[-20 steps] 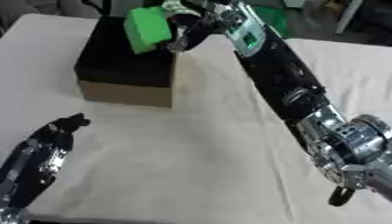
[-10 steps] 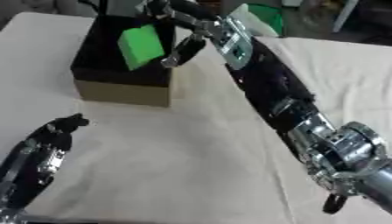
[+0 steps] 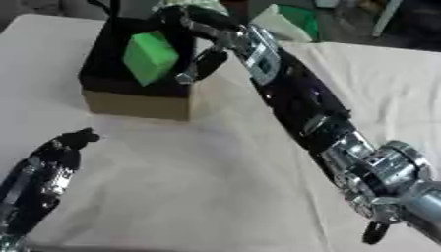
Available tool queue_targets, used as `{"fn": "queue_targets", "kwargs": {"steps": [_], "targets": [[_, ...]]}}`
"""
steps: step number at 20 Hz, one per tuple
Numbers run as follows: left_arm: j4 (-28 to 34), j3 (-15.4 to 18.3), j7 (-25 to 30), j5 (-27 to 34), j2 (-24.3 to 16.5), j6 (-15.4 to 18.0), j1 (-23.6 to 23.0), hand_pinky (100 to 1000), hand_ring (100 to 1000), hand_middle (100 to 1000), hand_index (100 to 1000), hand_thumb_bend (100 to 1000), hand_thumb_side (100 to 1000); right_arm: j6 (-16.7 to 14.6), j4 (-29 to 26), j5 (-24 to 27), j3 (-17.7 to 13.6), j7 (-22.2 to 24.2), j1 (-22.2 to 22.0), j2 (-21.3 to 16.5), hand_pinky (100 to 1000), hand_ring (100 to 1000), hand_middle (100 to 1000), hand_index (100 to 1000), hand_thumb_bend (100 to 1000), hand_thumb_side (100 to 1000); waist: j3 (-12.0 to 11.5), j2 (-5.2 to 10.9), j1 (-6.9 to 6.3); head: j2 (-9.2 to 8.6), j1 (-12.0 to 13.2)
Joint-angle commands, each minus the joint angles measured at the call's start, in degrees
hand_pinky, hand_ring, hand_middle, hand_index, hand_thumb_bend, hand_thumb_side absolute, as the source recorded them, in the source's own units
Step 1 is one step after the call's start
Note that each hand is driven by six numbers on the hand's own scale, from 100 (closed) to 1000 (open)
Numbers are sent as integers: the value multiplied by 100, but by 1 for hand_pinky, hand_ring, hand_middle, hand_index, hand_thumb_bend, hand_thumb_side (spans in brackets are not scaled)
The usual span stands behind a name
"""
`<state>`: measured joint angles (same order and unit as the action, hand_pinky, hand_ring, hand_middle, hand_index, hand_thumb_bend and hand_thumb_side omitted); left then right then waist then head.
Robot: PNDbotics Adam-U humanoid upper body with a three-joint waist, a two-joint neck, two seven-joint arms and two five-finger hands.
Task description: Pick up objects on the table and place them in the box.
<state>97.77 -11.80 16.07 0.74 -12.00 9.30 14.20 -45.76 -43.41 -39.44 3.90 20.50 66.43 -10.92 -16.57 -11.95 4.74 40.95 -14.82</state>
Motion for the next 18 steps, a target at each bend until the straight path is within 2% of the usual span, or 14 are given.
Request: {"fn": "queue_targets", "kwargs": {"steps": [1, 7, 14, 15, 18], "targets": [[61, -2, 2, 33, -3, 0, 63, 1000, 968, 746, 812, 100, 666, -529, -75, 73, -31, 548, 87, -118, 868, 775, 851, 920, 484, 293, 12, 124, -51, -14, 7], [57, 20, -21, 35, -23, -1, 24, 1000, 968, 746, 813, 100, 665, -463, -146, 191, -64, 399, 108, -350, 867, 782, 866, 923, 506, 265, 98, 168, -54, 3, 62], [53, 81, -81, 22, -55, 5, -42, 1000, 968, 747, 812, 100, 663, -326, -295, 649, -112, 154, 73, -827, 864, 777, 861, 923, 494, 210, 289, 220, -67, 39, 202], [54, 89, -91, 20, -58, 6, -49, 1000, 968, 747, 812, 100, 662, -301, -325, 727, -103, 157, 57, -868, 860, 771, 845, 920, 470, 169, 307, 225, -69, 43, 218], [58, 175, -171, 14, -61, 8, -92, 1000, 968, 747, 813, 100, 660, -222, -566, 984, -92, 19, -160, -1081, 859, 769, 841, 922, 438, 135, 458, 245, -101, 55, 347]]}}
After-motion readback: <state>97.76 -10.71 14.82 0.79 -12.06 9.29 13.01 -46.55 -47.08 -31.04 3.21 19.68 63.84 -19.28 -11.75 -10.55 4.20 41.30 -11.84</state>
